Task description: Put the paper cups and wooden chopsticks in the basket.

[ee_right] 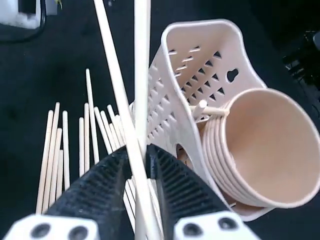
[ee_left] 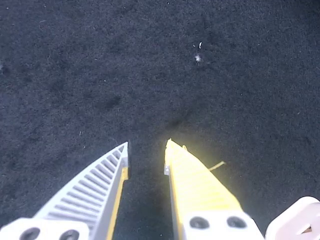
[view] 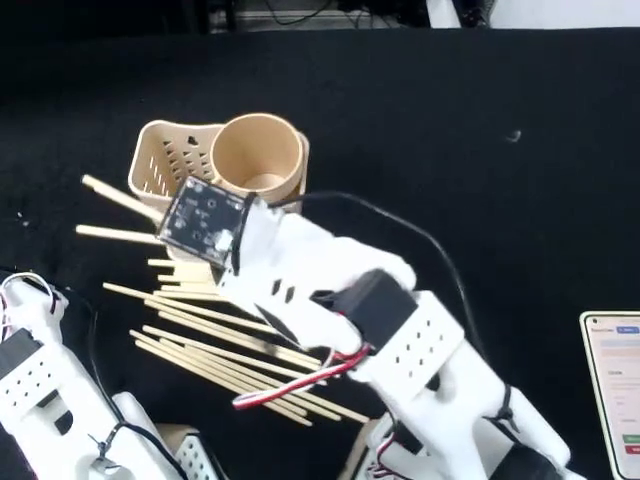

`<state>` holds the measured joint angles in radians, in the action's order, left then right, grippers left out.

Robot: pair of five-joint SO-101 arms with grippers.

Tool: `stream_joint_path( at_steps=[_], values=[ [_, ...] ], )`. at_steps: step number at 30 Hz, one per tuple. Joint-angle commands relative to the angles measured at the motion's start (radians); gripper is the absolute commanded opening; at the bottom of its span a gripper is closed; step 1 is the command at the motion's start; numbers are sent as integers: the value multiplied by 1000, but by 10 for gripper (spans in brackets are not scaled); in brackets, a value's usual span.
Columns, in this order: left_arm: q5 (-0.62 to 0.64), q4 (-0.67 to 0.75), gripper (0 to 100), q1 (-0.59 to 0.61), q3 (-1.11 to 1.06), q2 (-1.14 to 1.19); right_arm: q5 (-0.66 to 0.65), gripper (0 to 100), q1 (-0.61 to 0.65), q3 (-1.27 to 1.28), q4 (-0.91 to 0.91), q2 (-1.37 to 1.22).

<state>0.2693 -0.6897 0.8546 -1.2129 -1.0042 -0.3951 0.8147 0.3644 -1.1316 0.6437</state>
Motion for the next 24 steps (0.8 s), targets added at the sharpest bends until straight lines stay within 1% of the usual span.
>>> stream_joint_path(
  at_steps=[1, 5, 11, 14, 16, 18, 20, 24],
  values=[
    [-8, 3, 130, -13, 64, -15, 61, 11, -8, -122, 5, -5],
    [-8, 3, 130, -13, 64, -15, 97, 11, 29, -183, 2, -5],
    [-8, 3, 130, -13, 62, -15, 97, 11, 106, -163, -17, -1],
    [-8, 2, 130, -13, 62, -15, 97, 11, 104, -156, 49, -1],
    [-8, 0, 130, -13, 62, -15, 126, 11, 104, -156, 97, -5],
    [-8, 0, 130, -13, 62, -15, 186, 11, 104, -153, 178, -7],
    [-8, 0, 130, -13, 64, -15, 236, 11, 104, -140, 296, -7],
    [-8, 0, 130, -13, 64, -15, 284, 11, 104, -54, 575, -16]
  ],
)
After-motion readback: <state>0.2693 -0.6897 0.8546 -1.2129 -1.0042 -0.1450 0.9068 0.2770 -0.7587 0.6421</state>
